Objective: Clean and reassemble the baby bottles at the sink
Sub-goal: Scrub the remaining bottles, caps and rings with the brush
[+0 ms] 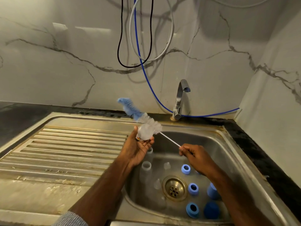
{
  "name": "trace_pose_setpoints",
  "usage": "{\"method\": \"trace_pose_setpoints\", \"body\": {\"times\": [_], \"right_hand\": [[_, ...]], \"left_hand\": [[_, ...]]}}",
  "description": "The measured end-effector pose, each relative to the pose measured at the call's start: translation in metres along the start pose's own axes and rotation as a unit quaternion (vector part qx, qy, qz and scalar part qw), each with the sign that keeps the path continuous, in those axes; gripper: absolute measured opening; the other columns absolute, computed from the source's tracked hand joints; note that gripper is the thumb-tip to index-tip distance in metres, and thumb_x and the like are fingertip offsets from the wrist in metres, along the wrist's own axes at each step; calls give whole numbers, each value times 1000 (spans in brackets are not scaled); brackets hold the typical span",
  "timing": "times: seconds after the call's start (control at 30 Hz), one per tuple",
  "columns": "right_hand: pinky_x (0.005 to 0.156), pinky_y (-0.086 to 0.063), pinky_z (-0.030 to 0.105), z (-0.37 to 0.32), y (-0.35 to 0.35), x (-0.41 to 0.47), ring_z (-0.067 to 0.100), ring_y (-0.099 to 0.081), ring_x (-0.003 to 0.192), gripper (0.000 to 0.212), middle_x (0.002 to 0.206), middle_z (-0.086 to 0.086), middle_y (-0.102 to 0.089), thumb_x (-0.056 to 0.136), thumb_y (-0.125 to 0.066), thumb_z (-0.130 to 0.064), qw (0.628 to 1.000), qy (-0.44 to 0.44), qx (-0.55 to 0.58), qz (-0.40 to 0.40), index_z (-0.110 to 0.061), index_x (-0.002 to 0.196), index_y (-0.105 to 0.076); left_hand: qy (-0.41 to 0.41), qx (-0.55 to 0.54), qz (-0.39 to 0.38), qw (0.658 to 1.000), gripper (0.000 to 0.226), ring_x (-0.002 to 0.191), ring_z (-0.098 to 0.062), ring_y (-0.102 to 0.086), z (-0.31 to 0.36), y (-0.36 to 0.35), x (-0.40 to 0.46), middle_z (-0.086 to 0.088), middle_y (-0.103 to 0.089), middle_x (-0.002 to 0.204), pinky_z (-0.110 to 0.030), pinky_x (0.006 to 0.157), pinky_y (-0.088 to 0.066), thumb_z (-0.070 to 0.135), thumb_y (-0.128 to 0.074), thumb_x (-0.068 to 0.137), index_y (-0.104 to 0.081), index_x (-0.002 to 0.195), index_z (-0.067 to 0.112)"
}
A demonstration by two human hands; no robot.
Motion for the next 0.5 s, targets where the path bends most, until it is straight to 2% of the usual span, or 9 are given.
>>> {"method": "trace_pose_setpoints", "body": {"times": [0.1,0.17,0.23,0.3,0.4,0.47,0.5], "right_hand": [[57,-43,20,-10,-21,0,4,-51,55,29,57,-16,-54,103,-51,-34,999,23,-9,-48,-29,79,-65],[60,-45,23,-2,-10,3,7,-53,58,29,60,-14,-56,103,-51,-32,1000,13,-8,-25,-28,78,-65],[63,-46,21,7,3,3,7,-55,62,30,66,-8,-60,103,-52,-28,1000,2,2,10,-28,76,-65],[58,-45,17,5,0,1,5,-53,59,30,64,-6,-59,103,-53,-28,1000,7,18,1,-30,75,-64],[57,-44,23,-1,-18,1,6,-50,55,30,58,-12,-53,103,-52,-33,999,23,5,-40,-28,77,-65],[61,-44,26,9,-12,3,8,-52,57,30,61,-8,-57,103,-52,-32,1000,7,2,-17,-27,76,-65],[63,-45,26,17,-4,4,8,-54,60,30,65,-6,-60,103,-52,-30,1000,-8,8,5,-26,76,-65]], "left_hand": [[0,-33,-8,999,45,87,-29,-75,-4,0,-1,-22,-74,106,-36,71,-63,40,-50,102,-58,130,6],[8,-57,-26,998,46,94,-31,-74,3,2,-1,-24,-71,115,-38,73,-63,40,-53,101,-58,131,5],[10,-40,-27,999,50,91,-30,-74,5,2,-1,-25,-71,116,-36,71,-63,45,-56,98,-58,129,5],[5,-20,-26,999,52,87,-28,-73,1,0,1,-24,-72,114,-36,73,-63,48,-53,98,-58,129,6],[1,-34,-24,999,52,95,-29,-74,-2,-2,1,-21,-72,116,-38,82,-61,44,-49,100,-57,135,7],[7,-21,-20,1000,55,97,-31,-72,0,-1,-2,-23,-71,118,-39,86,-60,45,-55,95,-55,135,7],[9,-3,-14,1000,59,96,-31,-71,0,0,-3,-24,-70,117,-41,83,-61,46,-60,90,-54,135,8]]}}
Point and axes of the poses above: each hand's wrist, its own x-axis towards the middle knuckle, its own y-axis out of the back of the hand, z = x × y, the point moved 5 cm from there along x, towards the middle knuckle
